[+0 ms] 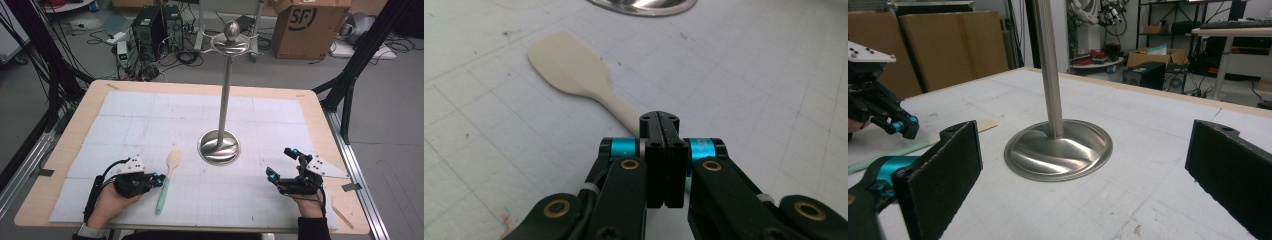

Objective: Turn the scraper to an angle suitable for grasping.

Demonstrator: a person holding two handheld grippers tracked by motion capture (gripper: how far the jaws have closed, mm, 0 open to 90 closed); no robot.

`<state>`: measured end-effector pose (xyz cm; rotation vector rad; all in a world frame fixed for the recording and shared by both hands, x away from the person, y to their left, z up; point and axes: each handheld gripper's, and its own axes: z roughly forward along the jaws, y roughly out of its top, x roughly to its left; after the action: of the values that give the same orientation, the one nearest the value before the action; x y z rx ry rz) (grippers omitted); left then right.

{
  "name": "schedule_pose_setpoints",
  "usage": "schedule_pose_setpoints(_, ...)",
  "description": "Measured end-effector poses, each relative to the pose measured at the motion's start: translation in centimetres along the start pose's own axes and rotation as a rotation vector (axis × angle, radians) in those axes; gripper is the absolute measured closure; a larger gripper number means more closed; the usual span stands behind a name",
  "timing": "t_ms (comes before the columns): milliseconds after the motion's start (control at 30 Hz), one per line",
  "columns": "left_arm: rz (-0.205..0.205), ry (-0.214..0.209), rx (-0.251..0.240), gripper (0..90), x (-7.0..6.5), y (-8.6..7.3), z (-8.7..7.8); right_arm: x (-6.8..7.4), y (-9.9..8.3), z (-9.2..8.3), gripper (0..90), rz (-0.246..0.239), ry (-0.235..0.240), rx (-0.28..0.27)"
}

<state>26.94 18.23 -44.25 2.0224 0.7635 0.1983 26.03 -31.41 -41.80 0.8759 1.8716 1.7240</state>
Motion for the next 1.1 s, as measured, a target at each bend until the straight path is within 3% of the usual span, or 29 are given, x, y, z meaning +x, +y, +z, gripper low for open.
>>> schedule_pose_setpoints(167,-0.005,0.003,-0.014,89.7,0.3,1.3,1.5,0.1,0.1,-0.1,0.6,0.006,-0.002,-0.001)
schedule_pose_setpoints(367,0.008,0.01,0.024,89.6,0.6,2.3,3.5,-0.2,0.0,-0.2,0.6,0.007,-0.007,-0.002)
schedule_pose_setpoints(567,0.007,0.019,0.057,89.6,0.9,2.1,4.5,-0.2,-0.1,-0.1,0.6,0.008,-0.002,0.004)
schedule_pose_setpoints(767,0.042,0.047,0.067,89.7,0.7,2.0,4.2,0.0,-0.1,0.0,0.6,0.005,0.0,0.006)
schedule_pose_setpoints(1100,0.015,0.102,0.056,89.6,1.2,1.0,2.7,0.1,-0.3,0.1,0.6,0.014,0.001,0.026)
